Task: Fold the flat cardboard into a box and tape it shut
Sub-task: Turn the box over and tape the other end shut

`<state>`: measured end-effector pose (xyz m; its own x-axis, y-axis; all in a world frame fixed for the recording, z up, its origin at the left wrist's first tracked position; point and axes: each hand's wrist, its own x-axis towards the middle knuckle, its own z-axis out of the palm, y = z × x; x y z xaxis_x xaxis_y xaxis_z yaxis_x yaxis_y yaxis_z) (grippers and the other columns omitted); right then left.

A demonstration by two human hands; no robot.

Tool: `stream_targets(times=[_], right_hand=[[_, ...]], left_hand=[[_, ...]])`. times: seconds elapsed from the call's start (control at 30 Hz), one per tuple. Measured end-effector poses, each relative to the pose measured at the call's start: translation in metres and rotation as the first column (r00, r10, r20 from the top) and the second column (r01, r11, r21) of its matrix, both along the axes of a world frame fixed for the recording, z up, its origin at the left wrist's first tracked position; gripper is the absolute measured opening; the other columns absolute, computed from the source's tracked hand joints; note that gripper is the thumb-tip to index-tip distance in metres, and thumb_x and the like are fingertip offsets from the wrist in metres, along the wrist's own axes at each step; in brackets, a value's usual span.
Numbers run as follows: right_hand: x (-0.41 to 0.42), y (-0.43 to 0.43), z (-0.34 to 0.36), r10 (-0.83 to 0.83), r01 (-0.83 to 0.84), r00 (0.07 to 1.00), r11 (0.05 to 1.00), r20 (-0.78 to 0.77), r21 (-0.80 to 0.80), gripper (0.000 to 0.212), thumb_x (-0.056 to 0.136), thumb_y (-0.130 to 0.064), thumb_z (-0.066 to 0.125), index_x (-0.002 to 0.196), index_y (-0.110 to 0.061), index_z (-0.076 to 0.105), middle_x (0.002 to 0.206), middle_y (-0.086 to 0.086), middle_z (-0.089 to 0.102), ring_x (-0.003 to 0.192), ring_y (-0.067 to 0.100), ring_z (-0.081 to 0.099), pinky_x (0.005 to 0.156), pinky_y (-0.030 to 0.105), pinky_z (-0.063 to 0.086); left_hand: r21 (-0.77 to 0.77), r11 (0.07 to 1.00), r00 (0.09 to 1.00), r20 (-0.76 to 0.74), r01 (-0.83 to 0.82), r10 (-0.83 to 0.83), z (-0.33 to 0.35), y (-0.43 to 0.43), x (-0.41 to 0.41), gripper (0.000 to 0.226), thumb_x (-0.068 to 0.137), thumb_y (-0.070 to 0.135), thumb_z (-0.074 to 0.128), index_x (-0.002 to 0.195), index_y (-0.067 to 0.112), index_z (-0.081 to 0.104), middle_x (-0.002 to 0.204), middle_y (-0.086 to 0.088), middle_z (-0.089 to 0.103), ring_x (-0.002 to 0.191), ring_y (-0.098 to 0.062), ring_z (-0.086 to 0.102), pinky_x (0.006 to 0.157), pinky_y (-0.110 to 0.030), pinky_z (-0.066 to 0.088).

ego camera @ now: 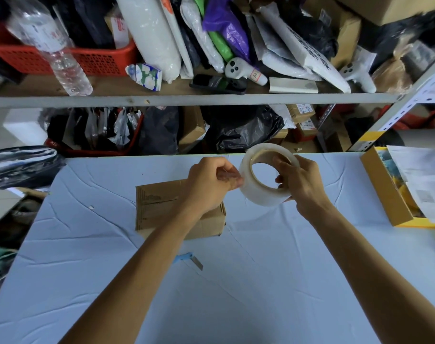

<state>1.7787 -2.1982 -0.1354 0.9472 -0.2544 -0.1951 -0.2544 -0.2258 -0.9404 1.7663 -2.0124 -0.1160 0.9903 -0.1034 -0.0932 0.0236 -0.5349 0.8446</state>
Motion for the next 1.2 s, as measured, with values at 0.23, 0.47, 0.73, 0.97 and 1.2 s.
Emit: stream_targets(times=[0.23,0.47,0.73,0.97,1.2], right_hand=[[-0.002,-0.010,0.010,0.248,-0.234,0.967,0.952,-0.049,0.199,0.032,0.087,-0.025,0.052,0.114,-0.040,0.063,0.092,-0.011,0.069,0.078,0.006,0.063,0.045,0.027,0.048],[-0.009,-0.034,0.018,0.633,-0.674,0.733,0.725,0.250,0.141,0.060,0.071,-0.005,0.076,0.125,-0.014,0.051,0.121,0.007,0.056,0.092,0.018,0.060,0.061,0.032,0.054],[-0.014,-0.012,0.011,0.621,-0.348,0.768,0.606,0.153,-0.715,0.050,0.070,-0.058,0.072,0.098,-0.018,0.064,0.122,-0.007,0.044,0.109,0.014,0.023,0.088,0.020,0.021],[-0.009,0.000,0.021,0.637,-0.428,0.759,0.644,0.134,-0.634,0.031,0.083,-0.055,0.053,0.070,-0.027,0.054,0.062,-0.007,0.049,0.062,0.016,0.045,0.058,0.031,0.034],[-0.010,-0.001,0.027,0.517,-0.316,0.854,0.603,0.057,-0.733,0.056,0.076,-0.069,0.050,0.056,-0.020,0.034,0.054,-0.001,0.043,0.057,0.026,0.043,0.052,0.035,0.029]], left_hand=[[-0.142,0.990,0.986,-0.169,-0.026,0.001,-0.015,0.005,0.002,0.008,0.088,0.016,0.064,0.084,0.018,0.070,0.083,0.003,0.070,0.085,-0.010,0.065,0.081,-0.024,0.050],[-0.255,0.960,0.976,-0.208,-0.120,0.067,-0.018,0.014,0.006,0.029,0.091,0.014,0.055,0.069,0.030,0.065,0.078,0.014,0.071,0.097,-0.018,0.064,0.097,-0.043,0.049],[-0.122,0.979,0.984,0.044,-0.164,0.170,-0.011,0.020,0.014,0.016,0.091,0.012,0.055,0.077,0.016,0.061,0.077,0.008,0.069,0.078,-0.007,0.067,0.067,-0.016,0.049],[-0.329,0.936,0.988,0.040,-0.127,0.148,-0.001,0.023,0.022,0.017,0.097,0.011,0.047,0.094,-0.001,0.059,0.091,-0.011,0.071,0.085,-0.018,0.070,0.081,-0.031,0.057],[-0.484,0.874,0.993,0.083,-0.033,0.084,0.020,0.026,0.027,0.019,0.097,0.005,0.046,0.081,0.008,0.056,0.077,-0.005,0.067,0.074,-0.015,0.070,0.073,-0.026,0.058]])
